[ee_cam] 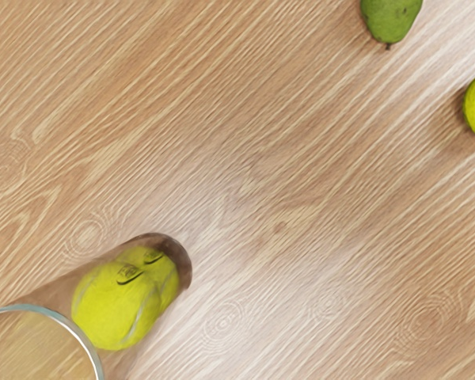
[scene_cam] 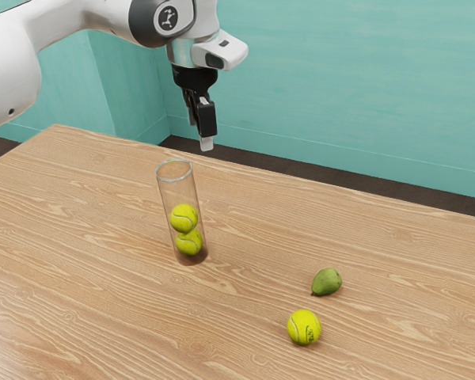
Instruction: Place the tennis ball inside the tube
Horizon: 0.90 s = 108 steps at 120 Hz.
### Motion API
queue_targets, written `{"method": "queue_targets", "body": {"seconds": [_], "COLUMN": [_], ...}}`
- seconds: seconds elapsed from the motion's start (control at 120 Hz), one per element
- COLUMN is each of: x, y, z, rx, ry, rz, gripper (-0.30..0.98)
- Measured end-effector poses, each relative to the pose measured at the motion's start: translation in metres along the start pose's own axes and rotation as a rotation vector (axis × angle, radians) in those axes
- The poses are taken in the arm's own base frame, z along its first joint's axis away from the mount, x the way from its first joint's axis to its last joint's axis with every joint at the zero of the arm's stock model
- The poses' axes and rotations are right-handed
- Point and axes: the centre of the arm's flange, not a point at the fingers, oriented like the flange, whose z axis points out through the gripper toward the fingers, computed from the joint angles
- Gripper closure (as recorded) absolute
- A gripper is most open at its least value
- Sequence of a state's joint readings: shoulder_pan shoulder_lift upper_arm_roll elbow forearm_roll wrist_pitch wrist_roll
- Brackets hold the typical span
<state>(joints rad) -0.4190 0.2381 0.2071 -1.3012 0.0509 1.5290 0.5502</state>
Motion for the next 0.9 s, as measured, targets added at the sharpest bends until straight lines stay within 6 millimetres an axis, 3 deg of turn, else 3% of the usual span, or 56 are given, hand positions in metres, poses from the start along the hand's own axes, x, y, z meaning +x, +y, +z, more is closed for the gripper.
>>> {"method": "queue_targets", "body": {"seconds": [0.1,0.242,0.425,0.592,0.692,0.9], "x": [0.002,0.027,0.056,0.091,0.099,0.112], "y": [0.001,0.021,0.048,0.104,0.138,0.167], "z": [0.003,0.029,0.097,0.158,0.203,0.249], "rx": [-0.003,-0.041,-0.253,-0.391,-0.410,-0.369], "ry": [-0.005,-0.016,-0.020,-0.053,-0.077,-0.015], "rz": [0.006,0.058,0.058,0.069,0.067,0.036], "gripper": [0.00,0.00,0.00,0.00,0.00,0.00]}}
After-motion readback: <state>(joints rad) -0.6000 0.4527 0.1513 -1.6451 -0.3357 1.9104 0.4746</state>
